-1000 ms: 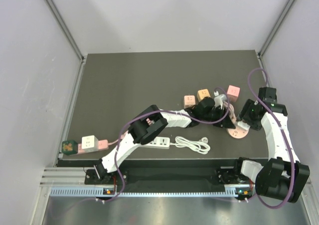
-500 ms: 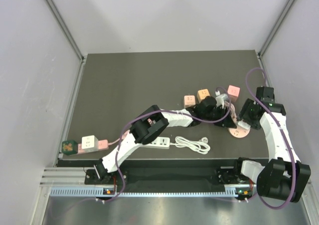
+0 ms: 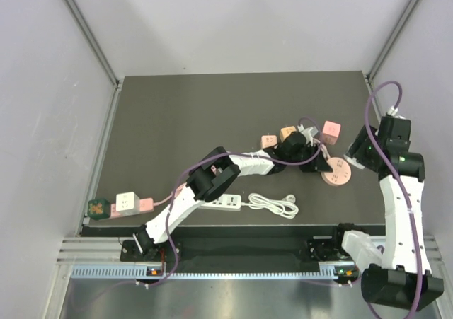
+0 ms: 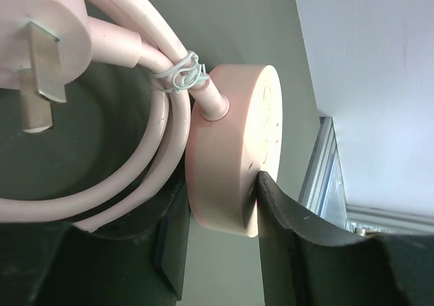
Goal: Pull the plug off the socket
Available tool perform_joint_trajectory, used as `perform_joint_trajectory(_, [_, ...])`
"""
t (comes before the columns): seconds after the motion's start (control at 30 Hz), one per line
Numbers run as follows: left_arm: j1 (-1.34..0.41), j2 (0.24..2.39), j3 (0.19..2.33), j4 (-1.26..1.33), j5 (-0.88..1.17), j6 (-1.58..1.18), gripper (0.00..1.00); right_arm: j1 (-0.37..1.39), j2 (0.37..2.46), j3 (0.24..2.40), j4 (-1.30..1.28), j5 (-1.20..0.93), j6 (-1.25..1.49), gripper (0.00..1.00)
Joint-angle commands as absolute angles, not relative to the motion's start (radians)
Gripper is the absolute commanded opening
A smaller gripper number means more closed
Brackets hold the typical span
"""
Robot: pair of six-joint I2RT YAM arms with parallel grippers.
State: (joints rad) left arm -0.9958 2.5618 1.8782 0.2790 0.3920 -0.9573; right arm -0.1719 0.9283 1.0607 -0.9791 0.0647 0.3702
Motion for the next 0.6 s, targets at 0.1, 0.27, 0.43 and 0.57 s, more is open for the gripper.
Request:
perform_joint_trajectory(0.1, [-0.988, 2.616, 1.787, 0.08, 0.229, -0.824, 0.0, -0.163, 0.931, 1.121, -1.02, 0.135, 0.38, 0.0])
perform_joint_trajectory(0.27, [-1.018, 2.576, 1.77, 0.095, 0.244, -0.778, 0.0, -0.163, 0.943, 1.132, -1.009, 0.104, 0.383, 0.0])
perform_joint_trajectory(0.43, [-1.048, 2.531, 1.701, 0.19, 0.27, -0.772, 0.0, -0.161, 0.943, 1.102, -0.965, 0.066, 0.383, 0.0])
perform_joint_trajectory(0.57, [-1.051, 2.511, 1.658, 0.213, 0.273, -0.762, 0.36, -0.161, 0.937, 1.055, -0.907, 0.014, 0.374, 0.0])
